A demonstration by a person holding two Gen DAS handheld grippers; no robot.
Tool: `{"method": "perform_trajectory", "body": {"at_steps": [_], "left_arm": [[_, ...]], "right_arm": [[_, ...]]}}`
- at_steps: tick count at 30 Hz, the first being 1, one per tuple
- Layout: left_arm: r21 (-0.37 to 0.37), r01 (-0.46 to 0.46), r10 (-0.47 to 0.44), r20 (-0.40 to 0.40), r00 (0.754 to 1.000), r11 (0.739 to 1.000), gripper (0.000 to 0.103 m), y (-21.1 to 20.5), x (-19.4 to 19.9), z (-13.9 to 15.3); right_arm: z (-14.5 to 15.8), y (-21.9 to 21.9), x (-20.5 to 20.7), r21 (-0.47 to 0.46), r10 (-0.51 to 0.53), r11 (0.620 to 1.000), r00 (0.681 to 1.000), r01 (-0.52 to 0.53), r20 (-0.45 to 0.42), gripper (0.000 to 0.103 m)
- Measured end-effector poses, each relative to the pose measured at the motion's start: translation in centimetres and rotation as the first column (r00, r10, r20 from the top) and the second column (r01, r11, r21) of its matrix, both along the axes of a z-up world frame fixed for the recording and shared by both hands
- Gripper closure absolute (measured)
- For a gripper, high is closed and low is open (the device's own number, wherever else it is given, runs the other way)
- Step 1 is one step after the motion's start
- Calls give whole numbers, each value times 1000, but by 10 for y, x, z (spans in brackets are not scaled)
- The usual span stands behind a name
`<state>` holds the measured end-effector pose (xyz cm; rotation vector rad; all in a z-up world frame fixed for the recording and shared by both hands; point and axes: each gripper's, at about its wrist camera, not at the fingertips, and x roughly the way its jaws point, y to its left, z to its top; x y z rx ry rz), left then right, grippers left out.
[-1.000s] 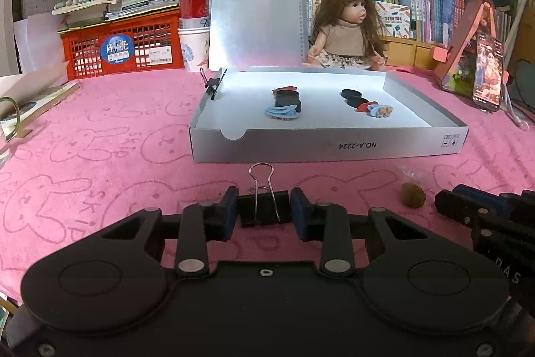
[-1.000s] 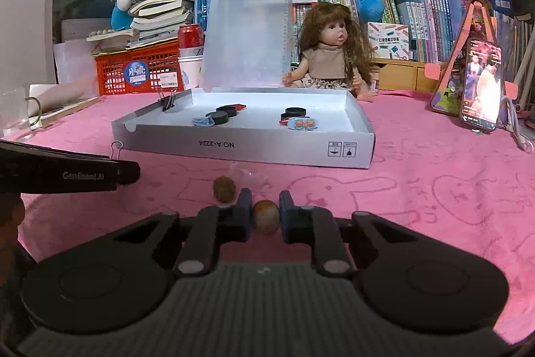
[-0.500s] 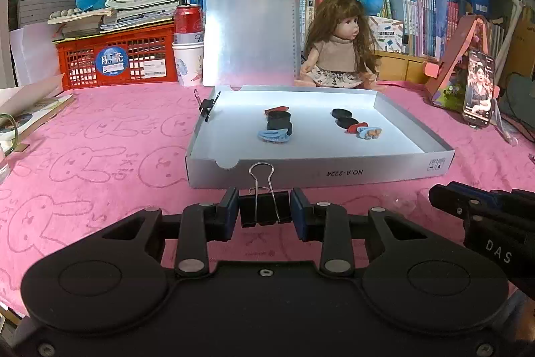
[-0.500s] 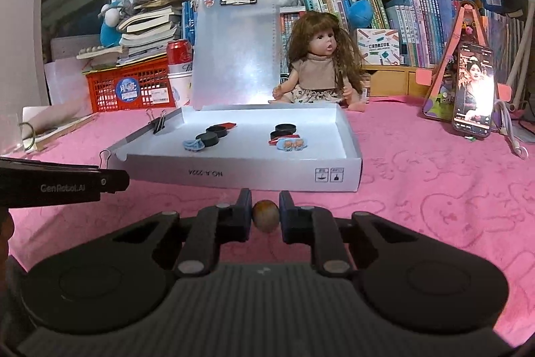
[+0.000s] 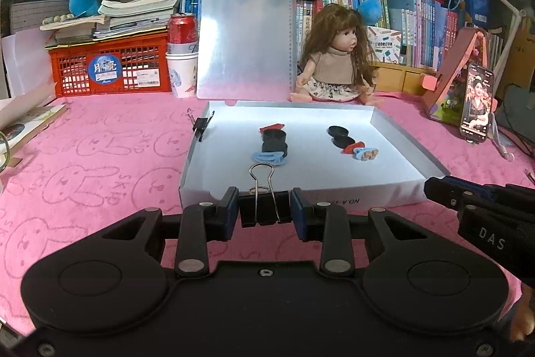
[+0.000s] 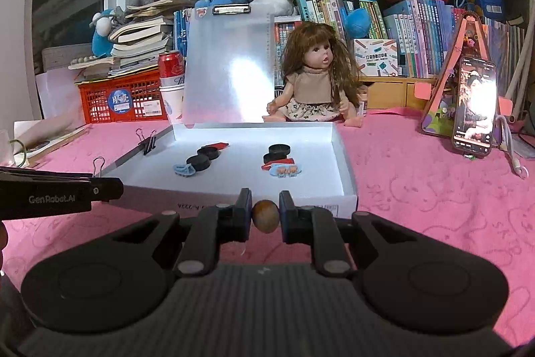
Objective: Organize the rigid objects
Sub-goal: 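Carry the binder clip into the box with the left tool while the right tool carries the nut in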
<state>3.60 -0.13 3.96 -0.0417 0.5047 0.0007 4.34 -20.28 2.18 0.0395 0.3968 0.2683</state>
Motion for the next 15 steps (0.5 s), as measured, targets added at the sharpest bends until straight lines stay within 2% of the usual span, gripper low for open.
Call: {"method": "perform_trajectory", "body": {"at_steps": [7,15], "left_arm": [[-3,18,-18,7,1000,1000,71,-3,13,8],[-11,30,-30,3,1000,999,71,-6,33,15]], "right_arm": [[6,-1,11,20,-1,1000,1000,1,1,82],[11,6,23,-1,6,1000,1000,-6,18,82]]}}
